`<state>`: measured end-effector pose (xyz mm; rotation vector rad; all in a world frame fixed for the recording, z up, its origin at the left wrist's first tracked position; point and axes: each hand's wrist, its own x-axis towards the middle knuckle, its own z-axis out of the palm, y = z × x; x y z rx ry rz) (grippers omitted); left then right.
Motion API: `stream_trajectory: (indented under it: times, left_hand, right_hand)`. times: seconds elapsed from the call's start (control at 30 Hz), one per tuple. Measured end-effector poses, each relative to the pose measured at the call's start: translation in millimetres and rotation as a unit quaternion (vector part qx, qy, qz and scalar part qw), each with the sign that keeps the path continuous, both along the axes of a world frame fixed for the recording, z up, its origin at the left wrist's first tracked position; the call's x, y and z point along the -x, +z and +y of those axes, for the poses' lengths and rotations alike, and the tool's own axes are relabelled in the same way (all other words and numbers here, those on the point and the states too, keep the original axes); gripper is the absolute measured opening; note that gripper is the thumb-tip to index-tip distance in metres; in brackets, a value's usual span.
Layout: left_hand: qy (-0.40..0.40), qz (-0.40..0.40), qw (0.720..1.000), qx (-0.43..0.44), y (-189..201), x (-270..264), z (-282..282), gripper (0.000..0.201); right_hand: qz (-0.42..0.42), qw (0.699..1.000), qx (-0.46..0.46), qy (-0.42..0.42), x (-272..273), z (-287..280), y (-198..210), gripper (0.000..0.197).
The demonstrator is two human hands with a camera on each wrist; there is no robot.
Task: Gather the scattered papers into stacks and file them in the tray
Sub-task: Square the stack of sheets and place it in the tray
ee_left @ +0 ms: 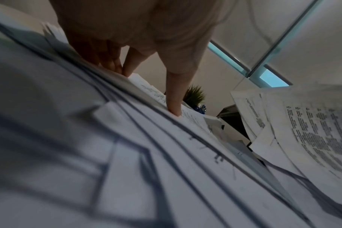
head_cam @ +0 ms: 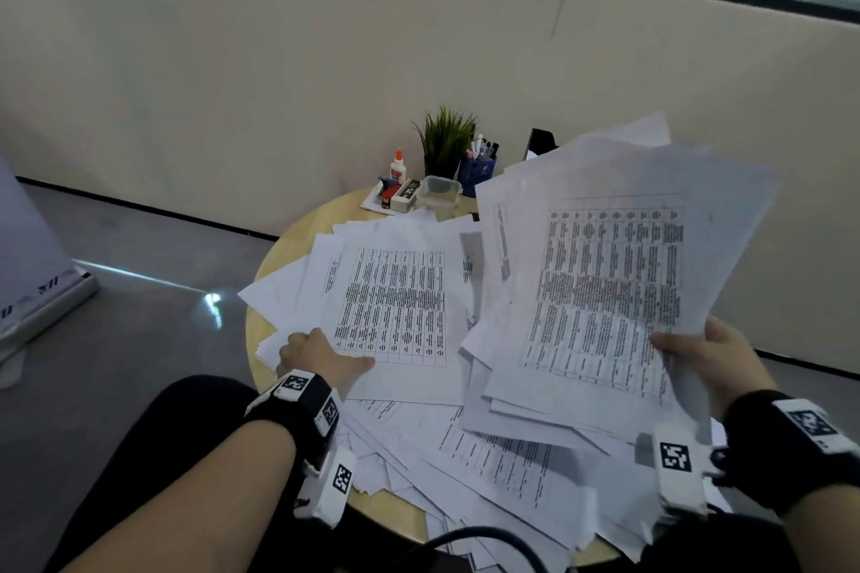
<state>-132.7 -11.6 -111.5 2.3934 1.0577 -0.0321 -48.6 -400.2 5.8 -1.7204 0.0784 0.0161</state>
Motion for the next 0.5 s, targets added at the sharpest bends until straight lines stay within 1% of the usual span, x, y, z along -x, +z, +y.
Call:
stream_trajectory:
  times: [0.07,0.23,0.3,0.37,0.43,0.5]
  left_hand:
    - [0.006,-0.002,1.000,0.019,-0.1,-2.6,2.3,0.079]
    - [0.022,-0.052,0.995,0.078,-3.0,-7.8,9.6,0.073]
    - [0.037,-0.053,0.995,0.078,-1.1,-8.5,10.1,0.074]
    - [0.055,-0.052,0.994,0.083,0.0,-10.8,12.9,0.079]
    - [0.042,-0.056,0.991,0.114,-0.9,-14.5,16.5,0.077]
    - [0.023,-0.059,0.989,0.130,-3.2,-17.4,19.0,0.069]
  right_hand:
    - [-0.011,1.000,0.016,-0.016,-0.4,-5.4,6.6,0.030]
    - [-0.019,0.999,0.022,-0.042,-2.2,-13.0,7.5,0.023]
    - [-0.009,0.999,0.022,-0.043,-3.5,-15.0,4.3,0.020]
    - [-0.005,0.999,0.009,-0.043,-2.8,-15.3,3.5,0.021]
    - [-0.004,0.999,-0.011,-0.040,-1.8,-14.4,3.2,0.019]
    - [-0.003,0.999,-0.021,-0.034,-0.3,-11.7,3.2,0.019]
